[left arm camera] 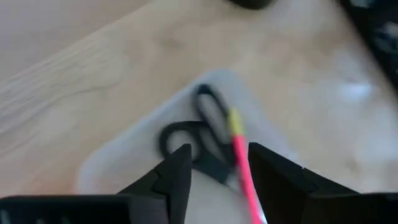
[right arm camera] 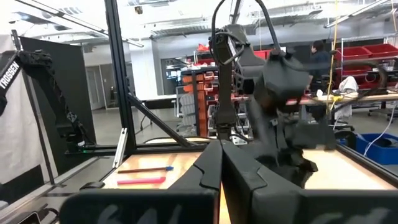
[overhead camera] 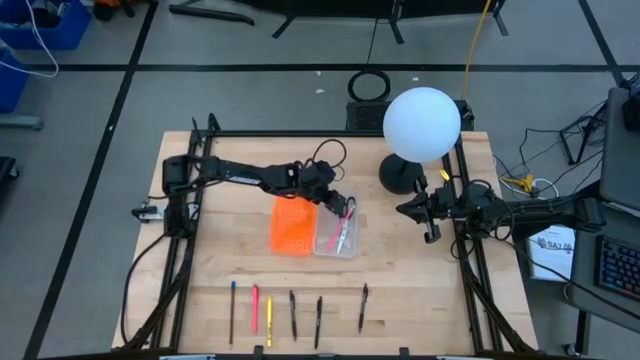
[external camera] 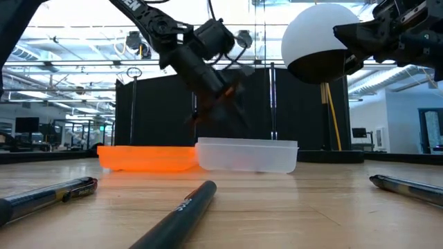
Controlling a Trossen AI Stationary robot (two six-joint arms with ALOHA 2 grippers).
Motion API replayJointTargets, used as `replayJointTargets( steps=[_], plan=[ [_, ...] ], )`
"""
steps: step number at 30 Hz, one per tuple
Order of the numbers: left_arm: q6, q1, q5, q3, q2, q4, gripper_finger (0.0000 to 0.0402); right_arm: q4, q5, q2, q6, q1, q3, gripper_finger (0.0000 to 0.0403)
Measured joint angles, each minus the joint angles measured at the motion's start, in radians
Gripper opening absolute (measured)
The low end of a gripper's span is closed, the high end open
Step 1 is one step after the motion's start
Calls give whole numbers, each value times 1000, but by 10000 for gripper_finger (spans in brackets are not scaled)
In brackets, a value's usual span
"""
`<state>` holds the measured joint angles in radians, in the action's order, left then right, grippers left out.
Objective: Pick & place school supplies into a supply box
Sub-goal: Put the brown pencil into the orange box
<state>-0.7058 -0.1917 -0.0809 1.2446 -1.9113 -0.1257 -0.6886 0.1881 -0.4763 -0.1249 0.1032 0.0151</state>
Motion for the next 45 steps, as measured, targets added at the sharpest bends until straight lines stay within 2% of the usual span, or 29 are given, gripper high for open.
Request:
replayJointTargets(
  steps=[2,4,8,13,16,19,21,23,27,30,34,38,42,45],
  plan=[
    [72,9,-38,0,44,-26,167,13,0,0,11,0,0,0],
    [158,31,-25,0,108,-75,164,28,-1,0,19,0,0,0],
    [310,115,120,0,266,-209,145,45,-1,0,23,0,0,0],
    [402,265,208,-112,454,-155,97,45,-2,0,16,0,0,0],
    [407,343,355,-229,571,-117,59,54,-2,0,-13,0,0,0],
    [353,406,598,-382,729,-125,17,90,-3,0,-39,0,0,0],
    [308,415,672,-485,864,-101,7,112,-3,0,-57,0,0,0],
    [327,412,656,-581,986,-48,9,117,-3,0,-63,0,0,0],
    [501,418,491,-790,1123,123,5,98,-9,0,-31,0,0,0],
    [479,416,452,-903,1157,223,8,81,-39,0,-12,0,0,0],
    [564,423,445,-1046,1165,455,23,87,-88,-3,-12,0,0,0],
    [592,422,442,-1147,1166,679,26,98,-84,-9,-12,0,0,0],
    [530,422,439,-1196,1165,748,16,94,-80,-12,13,0,0,0],
    [470,421,440,-1196,1166,734,6,86,-83,-12,37,0,0,0]
  ],
)
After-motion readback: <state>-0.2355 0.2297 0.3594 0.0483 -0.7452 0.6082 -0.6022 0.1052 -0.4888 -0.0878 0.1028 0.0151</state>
